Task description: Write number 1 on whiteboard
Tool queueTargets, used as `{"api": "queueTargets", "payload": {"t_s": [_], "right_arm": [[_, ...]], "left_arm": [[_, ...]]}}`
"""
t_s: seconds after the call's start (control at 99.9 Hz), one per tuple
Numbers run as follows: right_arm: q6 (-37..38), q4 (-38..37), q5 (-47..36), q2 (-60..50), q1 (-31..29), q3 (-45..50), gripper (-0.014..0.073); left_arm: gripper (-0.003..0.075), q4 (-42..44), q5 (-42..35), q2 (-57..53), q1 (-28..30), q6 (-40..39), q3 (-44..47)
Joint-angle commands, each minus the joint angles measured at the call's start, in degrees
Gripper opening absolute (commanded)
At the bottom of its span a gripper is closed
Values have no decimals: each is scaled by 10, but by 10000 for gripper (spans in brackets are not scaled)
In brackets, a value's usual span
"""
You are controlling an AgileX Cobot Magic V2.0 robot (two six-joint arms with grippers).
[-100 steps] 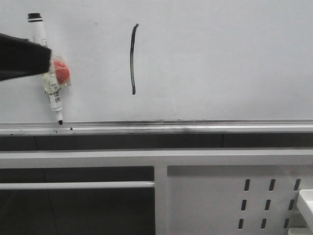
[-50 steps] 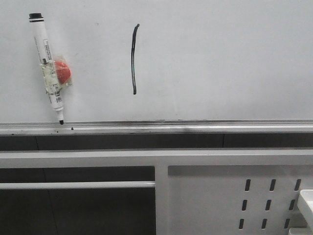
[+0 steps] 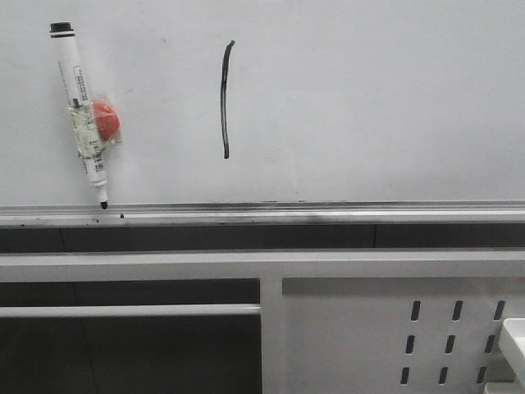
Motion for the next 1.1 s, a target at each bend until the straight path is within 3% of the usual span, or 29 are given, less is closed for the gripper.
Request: {"api": "queueTargets", "payload": {"t_s": [0.0,0.14,0.31,0.41,0.451,0.651,1.091], "right_arm": [[-2,-1,-41,3,-5,-14,-69],[-2,-1,-40,3,-5,-14,-69],[-2,-1,-40,3,-5,-14,-69],[-2,-1,-40,3,-5,-14,-69],[-2,-1,-40,3,-5,-14,-69],[-2,-1,-40,3,-5,-14,-69],[-2,-1,-40,3,-5,-14,-69]], "left_arm": [[-20,-14,-53,12,32,-6,-11],[-20,-24,-52,21,63,-6,14],[-20,-62,-119,16,79,-7,96],[-20,-121,-93,-7,90,1,131],[-20,-161,-50,-13,94,18,130],[-20,-305,-45,-13,139,230,130],[-20,-365,26,-13,233,312,130]]}}
